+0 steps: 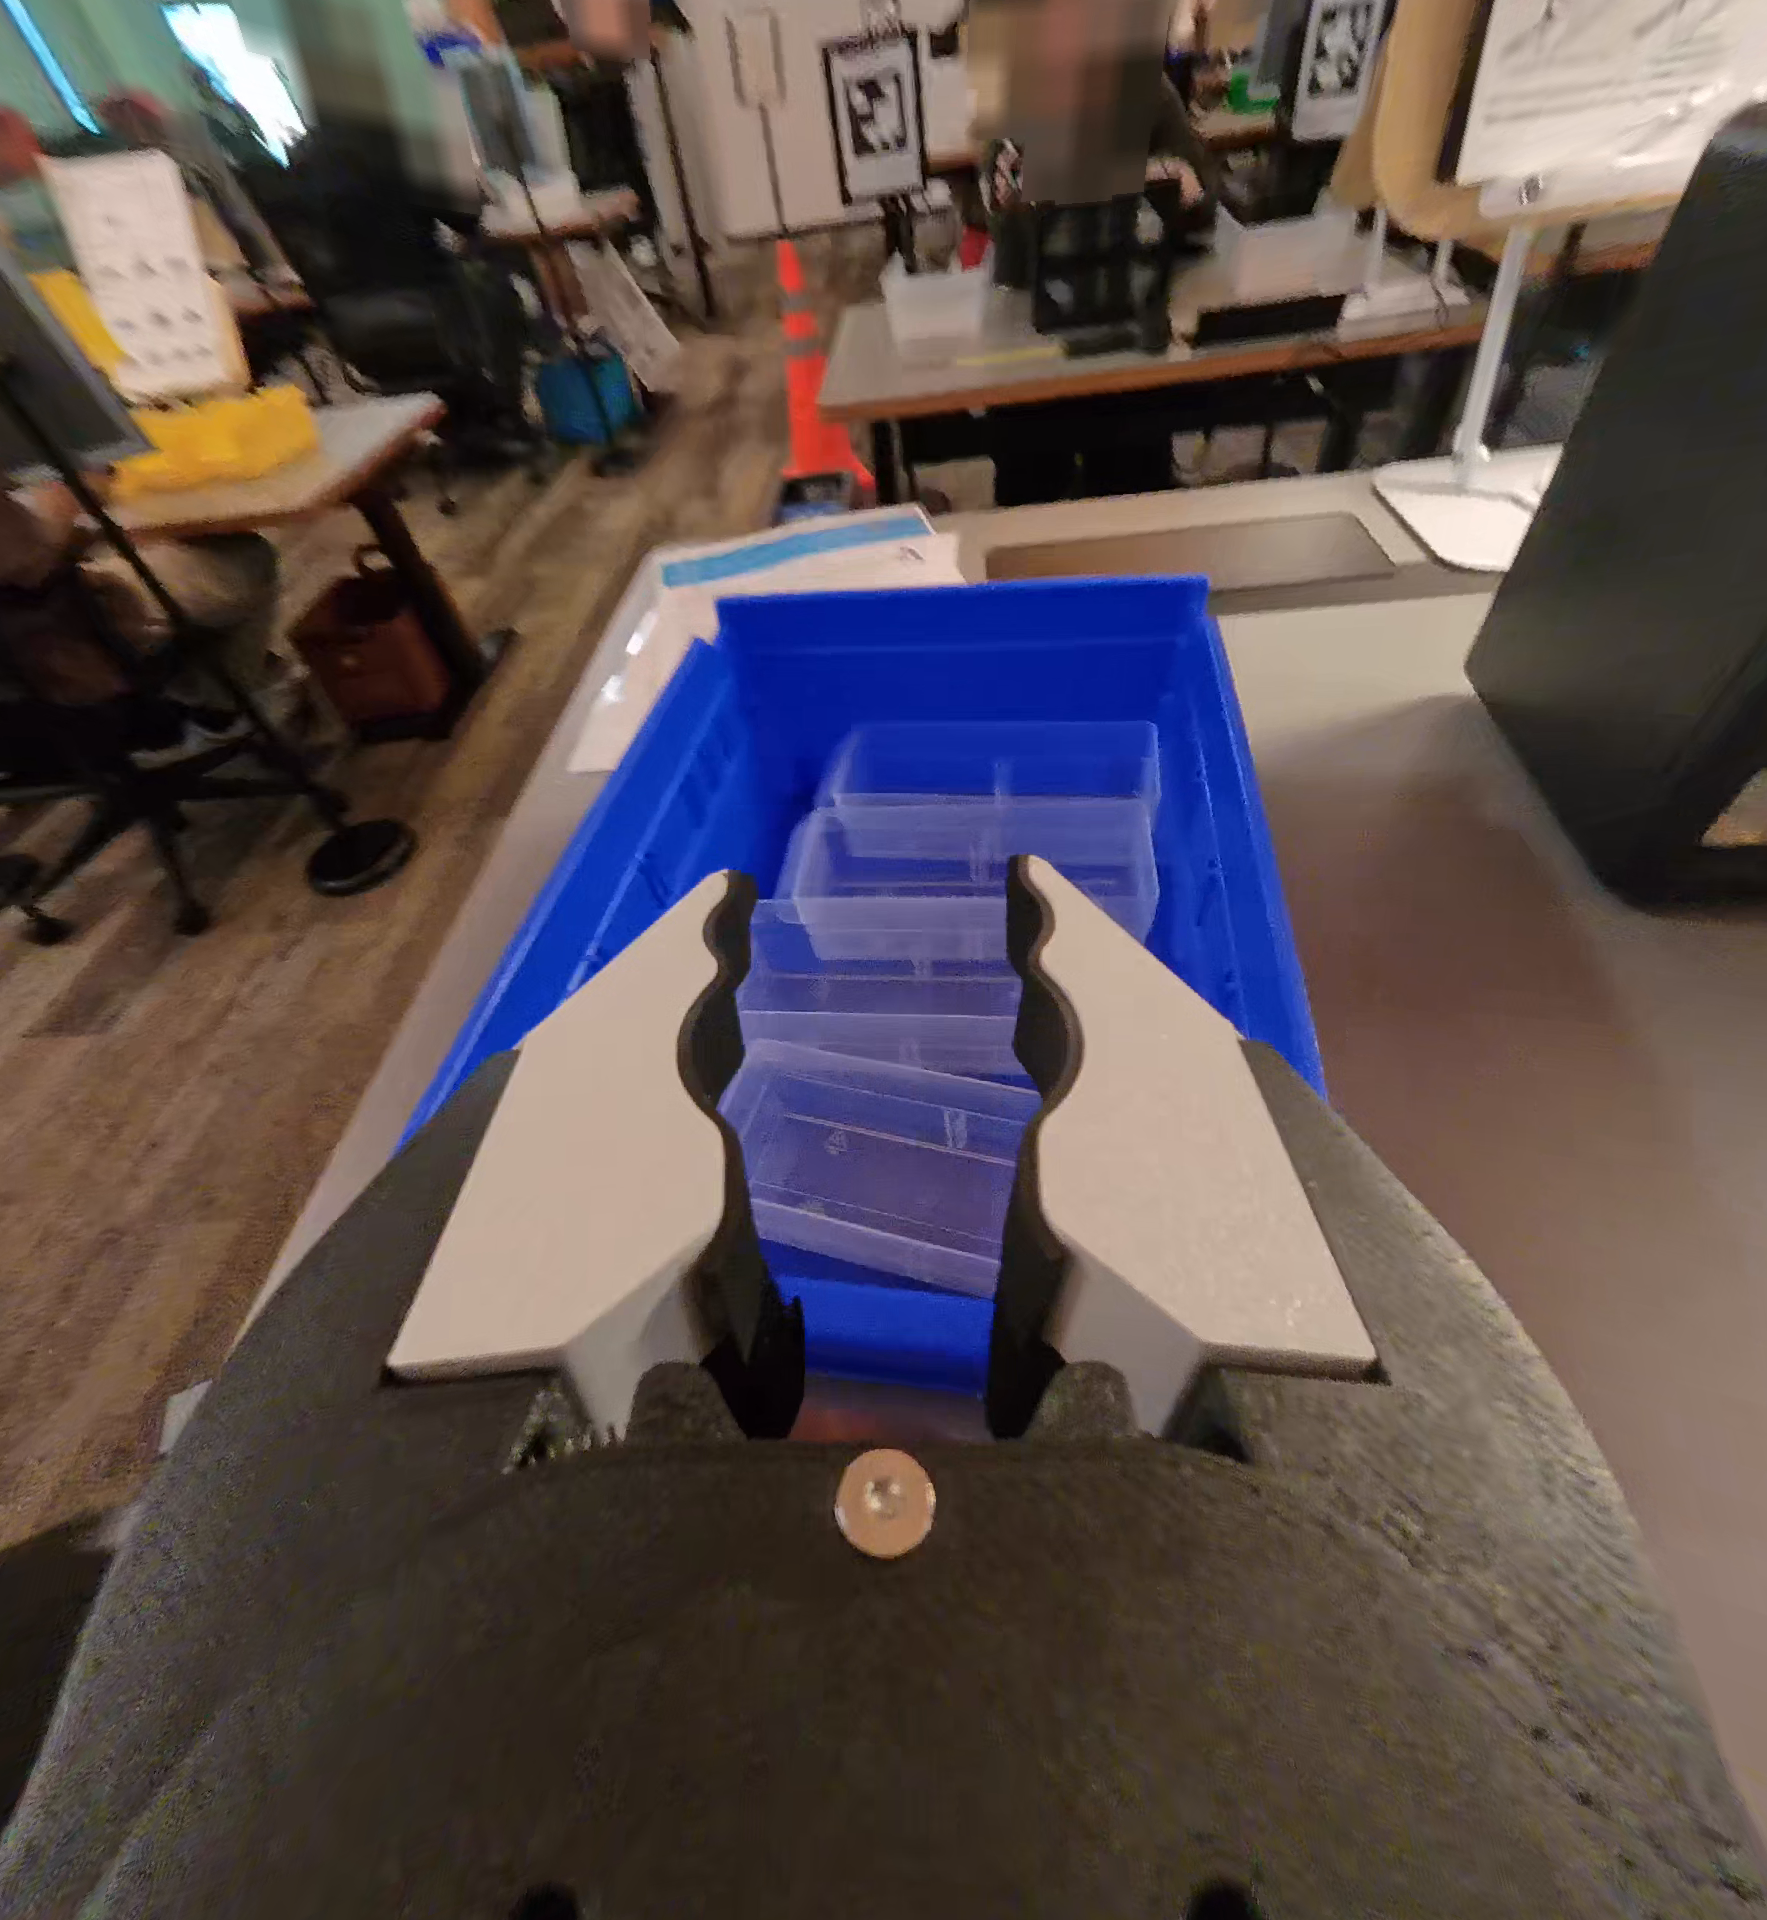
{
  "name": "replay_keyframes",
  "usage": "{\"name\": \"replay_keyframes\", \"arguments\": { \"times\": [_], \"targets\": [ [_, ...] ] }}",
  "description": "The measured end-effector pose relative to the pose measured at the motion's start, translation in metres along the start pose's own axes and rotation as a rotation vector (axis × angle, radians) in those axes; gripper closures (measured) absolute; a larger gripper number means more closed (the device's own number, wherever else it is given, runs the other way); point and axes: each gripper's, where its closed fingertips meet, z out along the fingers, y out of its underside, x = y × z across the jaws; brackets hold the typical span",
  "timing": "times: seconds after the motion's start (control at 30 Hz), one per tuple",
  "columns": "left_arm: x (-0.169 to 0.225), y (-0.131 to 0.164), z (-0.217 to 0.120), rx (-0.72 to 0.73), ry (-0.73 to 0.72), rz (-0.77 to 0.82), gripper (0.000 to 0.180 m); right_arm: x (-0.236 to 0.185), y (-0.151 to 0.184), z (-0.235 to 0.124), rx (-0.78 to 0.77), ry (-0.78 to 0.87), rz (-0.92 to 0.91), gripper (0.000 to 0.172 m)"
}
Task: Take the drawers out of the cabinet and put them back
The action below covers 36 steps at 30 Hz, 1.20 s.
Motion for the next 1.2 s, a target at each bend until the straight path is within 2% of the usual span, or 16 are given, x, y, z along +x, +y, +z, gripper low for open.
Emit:
{"name": "replay_keyframes", "arguments": {
  "times": [0.2, 0.37, 0.6, 0.67, 0.73, 0.8, 0.9, 0.97, 1.07, 1.2],
  "targets": [
    [-0.002, 0.039, 0.043, -0.252, 0.08, 0.115, 0.131, -0.002, 0.022, 0.036, -0.039, -0.052, -0.011, 0.14],
    [-0.03, 0.073, 0.054, -0.501, 0.055, 0.24, 0.132, 0.01, 0.05, 0.05, -0.092, -0.043, -0.032, 0.14],
    [-0.049, 0.122, 0.069, -0.802, 0.055, 0.415, 0.142, 0.007, 0.053, 0.055, -0.112, -0.088, -0.015, 0.142],
    [-0.053, 0.131, 0.076, -0.836, 0.044, 0.425, 0.147, 0.004, 0.054, 0.056, -0.124, -0.105, -0.024, 0.142],
    [-0.053, 0.133, 0.081, -0.839, 0.054, 0.404, 0.162, 0.002, 0.055, 0.056, -0.13, -0.122, -0.015, 0.142],
    [-0.054, 0.133, 0.082, -0.841, 0.05, 0.404, 0.162, 0.005, 0.054, 0.056, -0.127, -0.126, 0.015, 0.142],
    [-0.057, 0.123, 0.078, -0.822, 0.034, 0.398, 0.164, 0.009, 0.052, 0.055, -0.11, -0.139, 0.073, 0.143],
    [-0.063, 0.105, 0.07, -0.779, -0.009, 0.396, 0.166, 0.012, 0.05, 0.054, -0.096, -0.144, 0.106, 0.145],
    [-0.072, 0.062, 0.054, -0.675, -0.082, 0.407, 0.168, 0.014, 0.048, 0.053, -0.087, -0.15, 0.128, 0.145],
    [-0.071, -0.015, 0.027, -0.478, -0.191, 0.446, 0.167, 0.01, 0.05, 0.054, -0.103, -0.155, 0.099, 0.146]
  ]
}}
